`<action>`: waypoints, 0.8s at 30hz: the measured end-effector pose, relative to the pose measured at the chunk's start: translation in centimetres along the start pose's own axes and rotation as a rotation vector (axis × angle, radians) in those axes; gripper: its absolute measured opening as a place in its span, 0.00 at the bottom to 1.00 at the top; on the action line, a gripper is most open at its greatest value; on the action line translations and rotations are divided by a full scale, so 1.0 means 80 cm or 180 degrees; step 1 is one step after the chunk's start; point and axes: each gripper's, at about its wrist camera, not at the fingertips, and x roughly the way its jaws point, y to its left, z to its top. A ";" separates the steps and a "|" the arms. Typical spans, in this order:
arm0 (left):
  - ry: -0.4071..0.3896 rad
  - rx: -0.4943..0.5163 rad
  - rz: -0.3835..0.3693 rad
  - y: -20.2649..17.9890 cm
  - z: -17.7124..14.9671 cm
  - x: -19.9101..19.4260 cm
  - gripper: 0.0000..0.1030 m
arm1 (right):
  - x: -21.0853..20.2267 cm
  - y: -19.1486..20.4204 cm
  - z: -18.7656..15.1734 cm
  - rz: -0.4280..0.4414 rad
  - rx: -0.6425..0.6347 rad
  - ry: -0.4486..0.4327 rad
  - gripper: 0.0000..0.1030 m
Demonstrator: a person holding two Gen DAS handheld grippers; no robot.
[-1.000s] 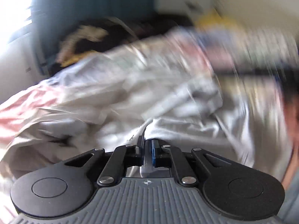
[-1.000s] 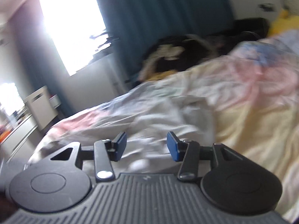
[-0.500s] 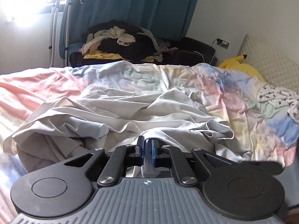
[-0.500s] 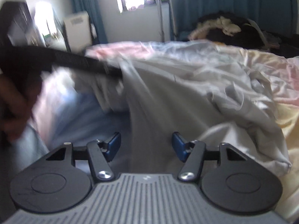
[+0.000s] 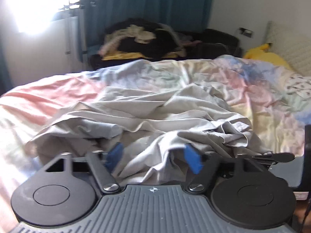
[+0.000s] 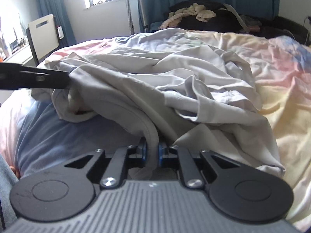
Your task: Fold clothes
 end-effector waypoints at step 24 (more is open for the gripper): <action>-0.0162 0.0349 -0.0358 -0.154 0.065 -0.245 1.00 | -0.011 -0.013 0.001 0.0105 0.0439 -0.0021 0.13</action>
